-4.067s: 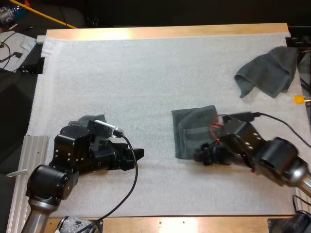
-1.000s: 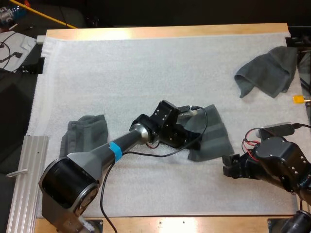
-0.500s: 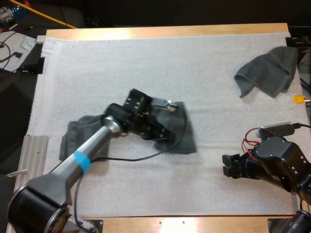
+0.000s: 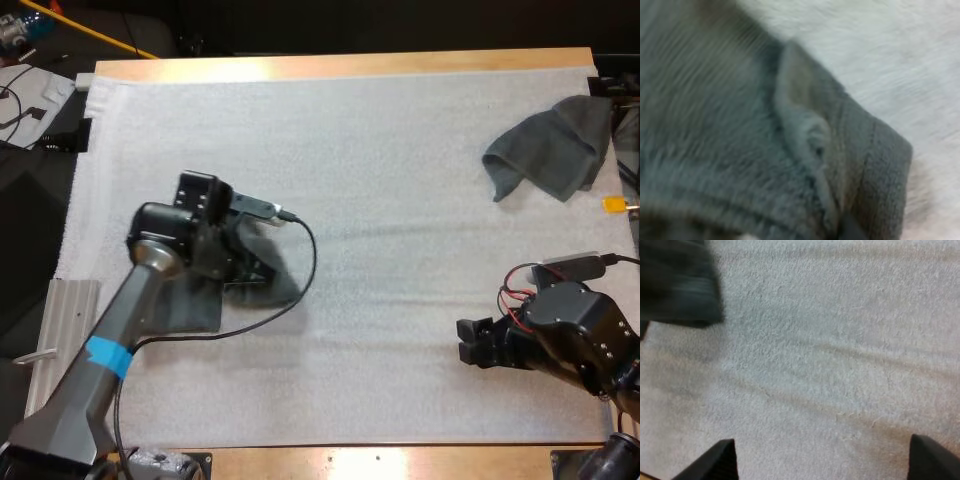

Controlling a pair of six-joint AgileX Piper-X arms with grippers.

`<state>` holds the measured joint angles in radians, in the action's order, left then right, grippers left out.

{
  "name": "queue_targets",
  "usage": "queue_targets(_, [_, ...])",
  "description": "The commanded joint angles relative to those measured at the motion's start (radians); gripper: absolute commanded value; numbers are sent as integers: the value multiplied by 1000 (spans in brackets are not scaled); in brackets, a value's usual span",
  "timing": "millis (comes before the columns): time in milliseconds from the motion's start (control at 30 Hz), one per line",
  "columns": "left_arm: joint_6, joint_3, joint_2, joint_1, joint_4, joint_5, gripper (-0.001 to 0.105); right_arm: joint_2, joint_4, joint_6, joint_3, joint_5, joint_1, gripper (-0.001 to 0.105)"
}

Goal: Pick towel from pile, fold and stack

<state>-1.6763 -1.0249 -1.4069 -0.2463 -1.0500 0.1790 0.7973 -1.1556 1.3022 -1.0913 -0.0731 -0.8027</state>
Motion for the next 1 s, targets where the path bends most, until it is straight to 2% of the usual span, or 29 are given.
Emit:
queue_targets(0, [50, -24, 29, 58, -64, -89, 0, -4, -5, 4, -3, 0, -4, 67])
queue_targets(200, [102, -52, 42, 152, -107, -210, 0, -9, -5, 5, -3, 1, -4, 67])
queue_targets(333, [114, -44, 45, 205, -100, -227, 0, -9, -5, 4, -4, 3, -4, 67])
queue_targets(400, [113, -40, 43, 200, -102, -227, 0, -3, -3, 2, -2, 4, -2, 67])
queue_targets(567, [120, -30, 39, 234, -109, -305, 0, -2, -4, 1, -4, 7, -1, 67])
queue_targets(733, [121, -30, 35, 256, -112, -349, 3, -2, -4, -4, -4, 13, -2, 67])
queue_targets(867, [119, -27, 29, 267, -110, -371, 19, 0, -5, -6, -4, 20, -1, 67])
queue_targets(967, [117, -25, 28, 267, -105, -401, 41, -1, -2, -7, -3, 30, -2, 67])
